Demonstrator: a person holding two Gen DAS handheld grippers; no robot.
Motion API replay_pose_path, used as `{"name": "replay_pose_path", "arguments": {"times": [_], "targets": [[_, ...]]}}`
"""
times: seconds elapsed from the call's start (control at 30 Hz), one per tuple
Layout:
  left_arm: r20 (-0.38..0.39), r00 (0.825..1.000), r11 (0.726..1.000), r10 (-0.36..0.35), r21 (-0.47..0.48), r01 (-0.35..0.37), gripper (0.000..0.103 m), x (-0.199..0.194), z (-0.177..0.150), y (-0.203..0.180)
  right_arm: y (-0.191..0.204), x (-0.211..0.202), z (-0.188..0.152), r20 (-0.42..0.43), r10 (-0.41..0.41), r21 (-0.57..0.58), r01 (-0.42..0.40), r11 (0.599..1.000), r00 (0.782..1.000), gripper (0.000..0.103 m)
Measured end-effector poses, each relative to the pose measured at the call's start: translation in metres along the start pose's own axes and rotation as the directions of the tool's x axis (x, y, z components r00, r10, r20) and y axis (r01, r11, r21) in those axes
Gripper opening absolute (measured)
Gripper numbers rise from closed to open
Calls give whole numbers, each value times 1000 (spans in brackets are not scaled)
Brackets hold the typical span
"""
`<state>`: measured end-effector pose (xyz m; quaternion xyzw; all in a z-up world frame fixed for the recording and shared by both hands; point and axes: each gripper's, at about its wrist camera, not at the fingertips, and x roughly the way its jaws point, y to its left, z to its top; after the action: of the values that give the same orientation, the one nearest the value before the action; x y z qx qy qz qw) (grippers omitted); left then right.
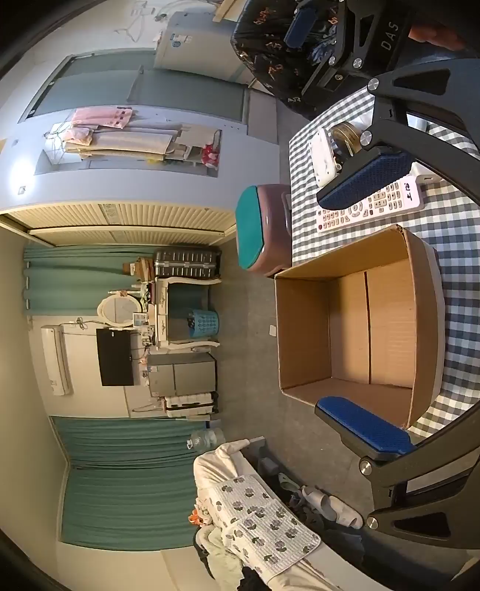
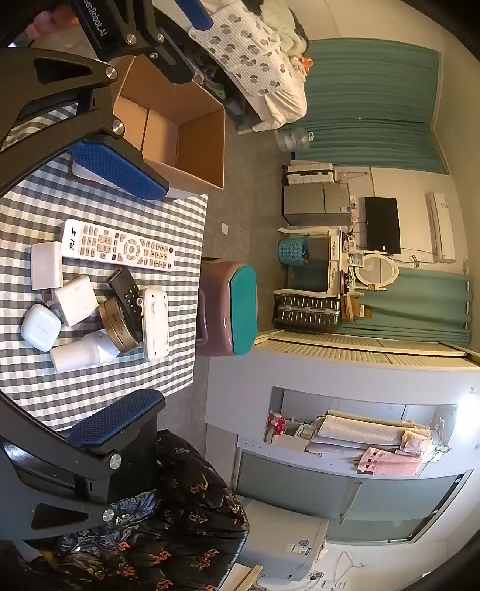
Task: Organize rigid objects
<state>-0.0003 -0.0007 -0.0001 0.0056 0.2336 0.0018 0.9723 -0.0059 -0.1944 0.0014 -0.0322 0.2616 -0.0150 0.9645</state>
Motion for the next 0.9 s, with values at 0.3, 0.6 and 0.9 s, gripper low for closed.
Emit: {"name": "replay_pose_path", "arguments": {"times": [0.3,0.6,0.9], "targets": [[-6,1000,1000,-1,-8,1,103,0,0,-2,0,0,0,0,-1,1,1,1000,1000,103],[-8,1000,1000,0,-12,0,103,1,0,-2,1,1,0,0,-1,1,1,1000,1000,103],[-7,1000,1000,-3,-11,2,103,3,-2,-1,1,2,-1,-2,-1,-1,1,1000,1000,103]]}}
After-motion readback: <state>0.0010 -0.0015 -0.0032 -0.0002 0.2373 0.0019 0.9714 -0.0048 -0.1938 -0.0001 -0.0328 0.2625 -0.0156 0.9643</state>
